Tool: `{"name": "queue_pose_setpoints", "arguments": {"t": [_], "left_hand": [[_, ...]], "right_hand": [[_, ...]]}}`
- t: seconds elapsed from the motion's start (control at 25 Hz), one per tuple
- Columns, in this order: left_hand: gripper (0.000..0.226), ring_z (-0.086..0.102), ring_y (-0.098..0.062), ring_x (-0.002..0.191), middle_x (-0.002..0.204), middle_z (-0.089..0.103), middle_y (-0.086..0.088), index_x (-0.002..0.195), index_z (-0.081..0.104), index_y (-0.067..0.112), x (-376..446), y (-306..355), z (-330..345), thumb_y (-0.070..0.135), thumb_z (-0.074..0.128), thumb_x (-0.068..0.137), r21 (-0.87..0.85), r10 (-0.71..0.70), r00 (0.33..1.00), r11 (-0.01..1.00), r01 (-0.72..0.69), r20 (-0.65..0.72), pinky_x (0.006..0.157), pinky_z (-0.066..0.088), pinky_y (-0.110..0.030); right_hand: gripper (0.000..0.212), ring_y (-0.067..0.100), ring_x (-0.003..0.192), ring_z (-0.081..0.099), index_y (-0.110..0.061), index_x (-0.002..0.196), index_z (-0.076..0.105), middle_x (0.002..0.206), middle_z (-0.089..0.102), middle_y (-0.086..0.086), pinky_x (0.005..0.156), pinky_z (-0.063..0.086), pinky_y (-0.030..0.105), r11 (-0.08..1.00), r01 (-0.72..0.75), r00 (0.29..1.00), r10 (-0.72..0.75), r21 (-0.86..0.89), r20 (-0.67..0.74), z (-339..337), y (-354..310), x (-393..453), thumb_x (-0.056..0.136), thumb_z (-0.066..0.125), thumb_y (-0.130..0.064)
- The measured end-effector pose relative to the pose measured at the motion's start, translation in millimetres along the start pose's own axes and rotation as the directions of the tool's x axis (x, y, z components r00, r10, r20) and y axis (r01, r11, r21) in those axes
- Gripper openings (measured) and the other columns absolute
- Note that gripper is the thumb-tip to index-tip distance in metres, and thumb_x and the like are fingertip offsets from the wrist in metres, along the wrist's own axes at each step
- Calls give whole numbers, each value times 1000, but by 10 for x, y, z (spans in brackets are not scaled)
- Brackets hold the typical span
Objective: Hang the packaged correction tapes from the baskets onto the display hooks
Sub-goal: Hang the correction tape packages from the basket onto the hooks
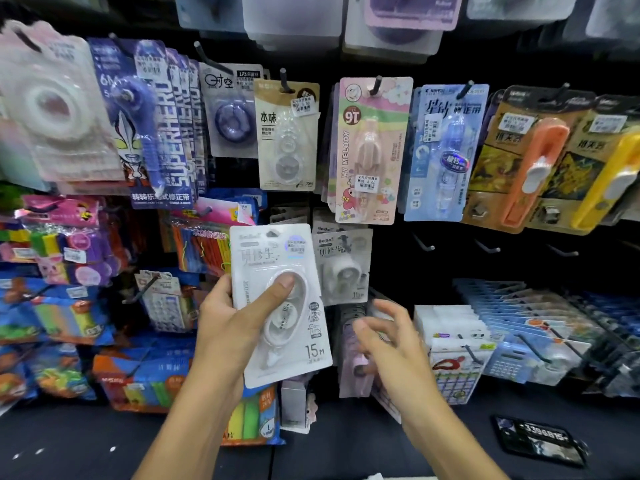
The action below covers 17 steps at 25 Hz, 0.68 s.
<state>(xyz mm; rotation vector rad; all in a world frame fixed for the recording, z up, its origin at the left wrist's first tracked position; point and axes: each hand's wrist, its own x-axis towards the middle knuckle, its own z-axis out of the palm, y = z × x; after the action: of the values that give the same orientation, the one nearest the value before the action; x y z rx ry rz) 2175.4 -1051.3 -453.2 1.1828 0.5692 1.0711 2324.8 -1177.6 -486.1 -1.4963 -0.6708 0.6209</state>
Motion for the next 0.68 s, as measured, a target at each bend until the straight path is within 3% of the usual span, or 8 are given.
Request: {"name": "queue_pose_setpoints", "arguments": {"t": [0.08, 0.12, 0.2, 0.28, 0.4, 0.48, 0.56, 0.68], "left_hand": [[62, 79, -28, 93, 104, 81, -4, 112, 71, 19, 0, -33, 77, 32, 97, 57, 41, -18, 999, 999, 16, 40, 77, 64, -45], [64, 78, -27, 94, 105, 81, -3, 112, 70, 20, -11, -37, 106, 38, 95, 56, 52, -31, 997, 998, 27, 71, 76, 65, -43], [66, 77, -26, 100, 110, 80, -2, 117, 71, 24, -9, -24, 106, 48, 90, 58, 33, -63, 988, 998, 59, 143, 76, 65, -38], [54, 75, -27, 108, 117, 78, -3, 120, 72, 26, 16, 8, 55, 41, 86, 71, -11, -82, 980, 996, 85, 181, 89, 61, -46], [35, 74, -27, 109, 115, 79, -1, 117, 73, 25, 56, 12, -2, 21, 77, 82, 6, -53, 997, 999, 53, 50, 101, 53, -52], [28, 76, -25, 103, 109, 80, 1, 114, 74, 25, 76, 4, -30, 15, 75, 88, 5, -26, 999, 1000, 26, -48, 91, 58, -46], [25, 78, -22, 97, 106, 81, 2, 111, 74, 24, 94, 22, -60, 13, 74, 89, -31, 6, 995, 999, -9, -102, 74, 62, -36], [23, 78, -16, 92, 106, 81, 4, 109, 74, 24, 110, 16, -70, 13, 73, 89, -60, 41, 992, 997, -49, -123, 64, 61, -25]], "right_hand": [[34, 10, 82, 72, -33, 110, 70, 95, 77, -3, 69, 57, 24, 991, 102, 977, -116, 84, 180, 80, -47, -79, 79, 75, -45], [25, 13, 78, 73, -32, 100, 73, 90, 78, -1, 67, 57, 25, 988, 139, 969, -148, 63, 195, 123, -85, -78, 78, 75, -44], [9, 16, 71, 70, -27, 89, 73, 83, 77, 3, 60, 54, 26, 985, 171, 977, -174, 31, 122, 175, -147, -37, 87, 73, -36], [11, 15, 57, 64, -19, 89, 67, 75, 74, 6, 46, 48, 25, 987, 99, 992, -107, 124, 63, 136, -179, -14, 98, 65, -26], [12, 20, 43, 55, -18, 91, 65, 71, 72, 11, 39, 41, 27, 992, 31, 1000, -31, 120, -2, -38, -173, -39, 100, 60, -24], [14, 17, 44, 57, -28, 87, 68, 73, 75, 9, 39, 42, 25, 997, 70, 997, -69, 37, -28, -153, -126, -81, 100, 61, -25], [13, 16, 60, 70, -34, 92, 70, 78, 77, 3, 50, 52, 24, 991, 120, 992, -122, -64, -38, -175, -115, -126, 99, 61, -27], [10, 19, 72, 74, -29, 103, 64, 85, 78, -3, 52, 53, 27, 993, 99, 989, -105, -70, -102, -104, -157, -43, 97, 64, -21]]}}
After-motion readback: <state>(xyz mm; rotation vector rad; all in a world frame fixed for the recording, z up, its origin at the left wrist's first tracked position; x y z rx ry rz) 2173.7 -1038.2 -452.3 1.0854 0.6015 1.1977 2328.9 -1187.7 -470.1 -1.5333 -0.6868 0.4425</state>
